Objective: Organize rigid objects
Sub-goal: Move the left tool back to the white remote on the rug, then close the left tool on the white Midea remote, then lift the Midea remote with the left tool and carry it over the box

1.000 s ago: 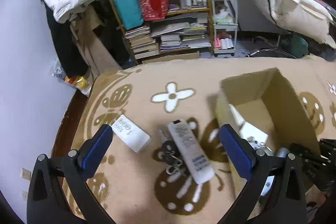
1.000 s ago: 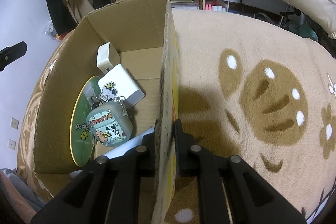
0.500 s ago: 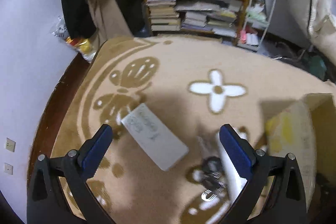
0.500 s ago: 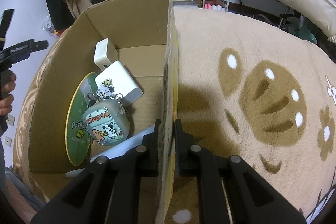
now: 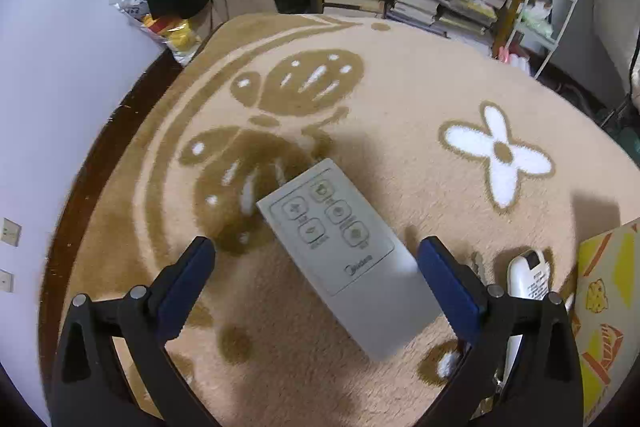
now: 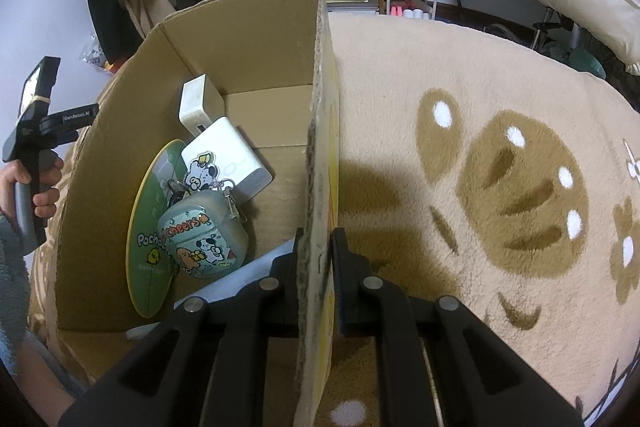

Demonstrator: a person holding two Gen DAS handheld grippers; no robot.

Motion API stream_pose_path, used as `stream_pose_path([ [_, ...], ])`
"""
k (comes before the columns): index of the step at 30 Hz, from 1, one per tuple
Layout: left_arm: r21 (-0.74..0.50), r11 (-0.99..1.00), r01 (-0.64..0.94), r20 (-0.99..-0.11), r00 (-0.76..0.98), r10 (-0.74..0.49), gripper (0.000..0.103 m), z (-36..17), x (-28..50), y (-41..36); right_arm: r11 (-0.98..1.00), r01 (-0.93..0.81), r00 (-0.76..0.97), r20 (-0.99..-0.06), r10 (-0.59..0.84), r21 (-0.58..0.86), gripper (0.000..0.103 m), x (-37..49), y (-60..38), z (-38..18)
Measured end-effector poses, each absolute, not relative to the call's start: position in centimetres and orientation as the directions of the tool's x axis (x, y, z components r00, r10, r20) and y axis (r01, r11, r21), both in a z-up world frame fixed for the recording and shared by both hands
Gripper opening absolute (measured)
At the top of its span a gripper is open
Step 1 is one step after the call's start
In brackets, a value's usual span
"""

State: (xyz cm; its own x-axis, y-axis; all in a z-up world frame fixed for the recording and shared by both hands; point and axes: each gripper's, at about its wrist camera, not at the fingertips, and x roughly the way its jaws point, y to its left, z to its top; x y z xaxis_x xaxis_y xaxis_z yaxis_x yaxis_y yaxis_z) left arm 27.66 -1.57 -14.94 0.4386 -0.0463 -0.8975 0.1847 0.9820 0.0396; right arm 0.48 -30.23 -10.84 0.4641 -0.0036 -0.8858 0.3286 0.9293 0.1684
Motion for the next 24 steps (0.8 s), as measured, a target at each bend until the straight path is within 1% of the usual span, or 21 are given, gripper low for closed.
stream_pose_path([
  [6,0.02,0.982,0.185,-0.91,0.411,-0.059,0.095,-16.2,28.0,-2.0,0.929,0.328,0.464,-0.886,-0.004,0.168,0.011,0.5,-30.2,-10.8],
  [11,0.025,0.986,0.166,-0.912,0.407,-0.045,0.095,-16.6,27.9,-1.8,0.928,0.33,0.465,-0.886,-0.003,0.17,0.011,0.4,-30.3,-10.8],
  [12,0.021,0.986,0.167,-0.913,0.406,-0.049,0.093,-16.6,27.8,-1.8,0.929,0.33,0.465,-0.885,-0.004,0.169,0.011,0.4,-30.3,-10.8],
  [13,0.009,0.986,0.169,-0.914,0.402,-0.061,0.09,-16.6,27.7,-1.7,0.929,0.33,0.465,-0.885,-0.004,0.169,0.011,0.4,-30.3,-10.8],
  [14,-0.01,0.985,0.171,-0.916,0.394,-0.078,0.082,-16.7,27.7,-1.6,0.929,0.33,0.465,-0.886,-0.004,0.169,0.011,0.4,-30.3,-10.8],
  [16,-0.021,0.986,0.167,-0.917,0.39,-0.086,0.074,-16.5,27.5,-1.5,0.929,0.33,0.464,-0.886,-0.005,0.168,0.011,0.4,-30.3,-10.8],
  [17,-0.017,0.985,0.17,-0.913,0.399,-0.085,0.065,-16.4,27.4,-1.5,0.93,0.329,0.463,-0.886,-0.008,0.164,0.011,0.4,-30.3,-10.8],
  [18,0.003,0.985,0.175,-0.909,0.41,-0.07,0.058,-16.3,27.1,-1.4,0.931,0.328,0.463,-0.886,-0.01,0.161,0.011,0.4,-30.3,-10.7],
  [19,0.014,0.983,0.183,-0.909,0.411,-0.064,0.056,-16.3,27.0,-1.5,0.932,0.327,0.462,-0.887,-0.013,0.156,0.011,0.4,-30.2,-10.7],
  [21,0.028,0.979,0.201,-0.909,0.413,-0.059,0.048,-15.9,26.7,-1.4,0.933,0.326,0.462,-0.887,-0.016,0.152,0.011,0.4,-30.2,-10.7],
  [24,0.051,0.975,0.216,-0.907,0.418,-0.045,0.046,-15.4,26.2,-1.5,0.934,0.326,0.459,-0.888,-0.022,0.145,0.011,0.6,-30.1,-10.7],
])
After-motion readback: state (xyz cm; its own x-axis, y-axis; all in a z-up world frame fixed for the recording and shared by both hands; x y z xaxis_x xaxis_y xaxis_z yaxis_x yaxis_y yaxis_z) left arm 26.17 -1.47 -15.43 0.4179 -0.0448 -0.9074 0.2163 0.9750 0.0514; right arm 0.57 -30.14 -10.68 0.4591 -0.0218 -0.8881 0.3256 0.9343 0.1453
